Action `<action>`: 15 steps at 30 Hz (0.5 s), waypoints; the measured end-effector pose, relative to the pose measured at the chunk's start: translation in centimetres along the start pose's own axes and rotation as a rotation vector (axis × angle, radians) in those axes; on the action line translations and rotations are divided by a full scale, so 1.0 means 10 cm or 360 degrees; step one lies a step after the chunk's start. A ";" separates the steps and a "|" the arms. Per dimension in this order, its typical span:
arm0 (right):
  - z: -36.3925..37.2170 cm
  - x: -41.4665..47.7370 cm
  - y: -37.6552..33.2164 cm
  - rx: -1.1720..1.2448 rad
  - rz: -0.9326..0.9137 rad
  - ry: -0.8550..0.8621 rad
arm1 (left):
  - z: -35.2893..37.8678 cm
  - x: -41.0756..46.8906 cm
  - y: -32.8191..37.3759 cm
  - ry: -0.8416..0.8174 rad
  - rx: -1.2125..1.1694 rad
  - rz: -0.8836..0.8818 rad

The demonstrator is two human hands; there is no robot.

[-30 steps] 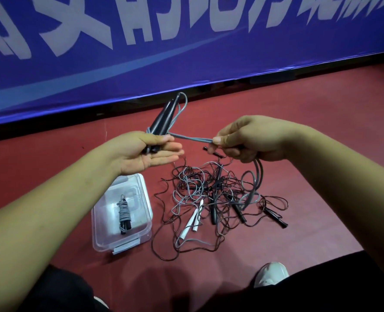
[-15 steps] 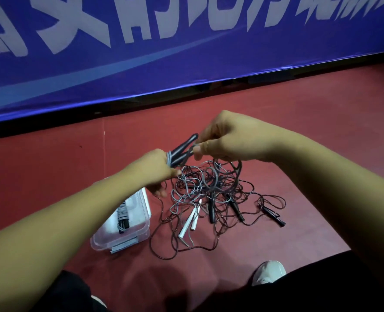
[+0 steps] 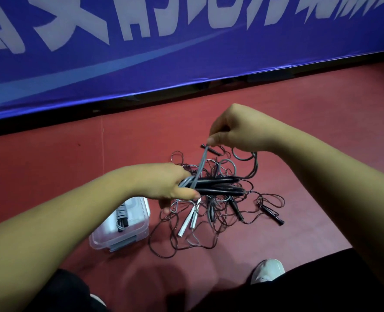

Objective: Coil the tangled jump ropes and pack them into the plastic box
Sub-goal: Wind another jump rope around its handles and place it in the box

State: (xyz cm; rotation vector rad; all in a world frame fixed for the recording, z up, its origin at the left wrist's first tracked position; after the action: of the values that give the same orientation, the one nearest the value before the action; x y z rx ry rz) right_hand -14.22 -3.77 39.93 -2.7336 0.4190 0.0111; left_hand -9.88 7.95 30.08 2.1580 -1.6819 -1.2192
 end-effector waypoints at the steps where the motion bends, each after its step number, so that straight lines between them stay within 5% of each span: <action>1: 0.00 0.01 0.03 0.0035 -0.0003 0.0007 | -0.04 -0.02 0.06 0.0042 0.0044 0.0105; 5: 0.05 0.04 0.23 0.0304 0.0053 0.0011 | -0.12 -0.07 0.17 0.0167 -0.0134 0.0372; 10: 0.26 -0.03 0.36 0.0822 0.0060 -0.0107 | -0.37 -0.12 0.21 0.0427 -0.1017 0.0581; 15: 0.42 -0.04 0.31 0.1007 0.0134 -0.0335 | -0.48 -0.12 0.17 0.0388 -0.1699 0.0770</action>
State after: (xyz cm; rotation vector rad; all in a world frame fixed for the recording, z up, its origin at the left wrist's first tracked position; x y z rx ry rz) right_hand -15.27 -4.89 34.91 -2.0671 0.3946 0.1593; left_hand -7.98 6.71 34.82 1.1135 -0.9684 -1.2110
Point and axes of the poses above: each hand's wrist, its own x-axis towards the middle knuckle, its own z-axis out of the palm, y = z × x, the point moved 9 cm from there along x, towards the middle knuckle, and after that the axes turned 8 degrees about -x, right-handed, at the moved point
